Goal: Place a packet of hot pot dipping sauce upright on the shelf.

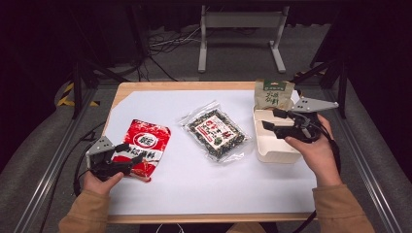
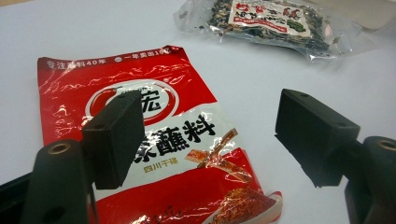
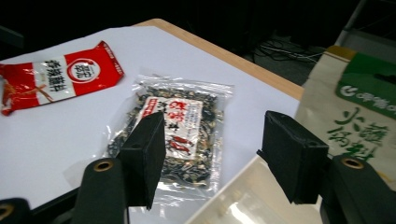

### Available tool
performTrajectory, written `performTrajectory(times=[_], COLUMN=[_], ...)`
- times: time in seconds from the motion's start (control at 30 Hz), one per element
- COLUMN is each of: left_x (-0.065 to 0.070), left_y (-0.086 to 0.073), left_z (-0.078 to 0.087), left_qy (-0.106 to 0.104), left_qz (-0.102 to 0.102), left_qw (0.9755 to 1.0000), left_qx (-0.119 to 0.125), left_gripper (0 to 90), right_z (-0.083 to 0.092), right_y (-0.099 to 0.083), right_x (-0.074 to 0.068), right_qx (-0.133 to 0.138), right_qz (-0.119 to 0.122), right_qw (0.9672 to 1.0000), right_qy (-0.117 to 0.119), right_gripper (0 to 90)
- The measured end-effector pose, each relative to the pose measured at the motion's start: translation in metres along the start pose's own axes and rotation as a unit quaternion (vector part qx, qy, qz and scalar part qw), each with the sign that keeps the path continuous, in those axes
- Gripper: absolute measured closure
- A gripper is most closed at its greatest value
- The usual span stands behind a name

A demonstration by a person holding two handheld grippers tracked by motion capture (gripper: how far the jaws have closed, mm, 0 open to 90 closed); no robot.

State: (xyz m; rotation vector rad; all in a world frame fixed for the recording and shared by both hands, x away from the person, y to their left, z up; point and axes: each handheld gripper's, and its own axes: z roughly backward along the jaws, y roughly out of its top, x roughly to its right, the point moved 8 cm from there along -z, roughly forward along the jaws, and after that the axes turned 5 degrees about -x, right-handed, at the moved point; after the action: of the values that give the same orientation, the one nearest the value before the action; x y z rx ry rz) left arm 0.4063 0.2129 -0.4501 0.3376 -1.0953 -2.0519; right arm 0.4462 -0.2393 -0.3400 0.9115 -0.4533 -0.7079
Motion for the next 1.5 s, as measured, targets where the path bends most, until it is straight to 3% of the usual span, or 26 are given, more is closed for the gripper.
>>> performTrajectory(times=[0.1,0.17,0.27,0.47,0.63,0.8,0.93,1.03,1.33,1.5], left_x=[0.001,0.001,0.002,-0.002,-0.011,-0.018,-0.028,-0.038,-0.056,-0.063], left_y=[0.002,0.005,0.012,0.028,0.044,0.058,0.061,0.063,0.073,0.078], left_z=[0.000,-0.002,-0.001,0.003,0.008,0.013,0.011,0.010,0.002,-0.005], left_qy=[-0.007,-0.016,-0.028,-0.015,0.003,0.011,0.027,0.036,0.033,0.046], left_qz=[-0.005,-0.018,-0.017,-0.034,-0.035,-0.037,-0.036,-0.024,-0.008,-0.024], left_qw=[1.0000,0.9995,0.9991,0.9989,0.9979,0.9981,0.9975,0.9974,0.9976,0.9973], left_qx=[-0.004,-0.020,-0.026,-0.030,-0.055,-0.048,-0.055,-0.058,-0.061,-0.052], left_gripper=[24.7,24.4,22.9,21.3,19.6,19.6,17.0,16.5,16.6,21.5], right_z=[-0.004,-0.007,-0.013,-0.022,-0.024,-0.023,-0.024,-0.026,-0.033,-0.035], right_y=[-0.005,-0.009,-0.015,-0.021,-0.026,-0.030,-0.032,-0.032,-0.033,-0.035], right_x=[-0.010,-0.014,-0.022,-0.035,-0.040,-0.043,-0.044,-0.047,-0.054,-0.056], right_qx=[0.008,0.006,0.004,-0.008,-0.007,-0.002,-0.003,-0.002,-0.007,-0.016], right_qz=[-0.007,-0.011,-0.021,-0.007,-0.001,-0.004,-0.006,-0.001,0.012,0.017], right_qw=[0.9999,0.9999,0.9996,0.9995,0.9994,0.9994,0.9993,0.9992,0.9982,0.9974], right_qy=[0.011,0.011,0.019,0.031,0.033,0.034,0.037,0.041,0.058,0.068], right_gripper=[41.1,41.2,41.7,42.9,42.1,42.6,42.4,43.3,48.1,54.8])
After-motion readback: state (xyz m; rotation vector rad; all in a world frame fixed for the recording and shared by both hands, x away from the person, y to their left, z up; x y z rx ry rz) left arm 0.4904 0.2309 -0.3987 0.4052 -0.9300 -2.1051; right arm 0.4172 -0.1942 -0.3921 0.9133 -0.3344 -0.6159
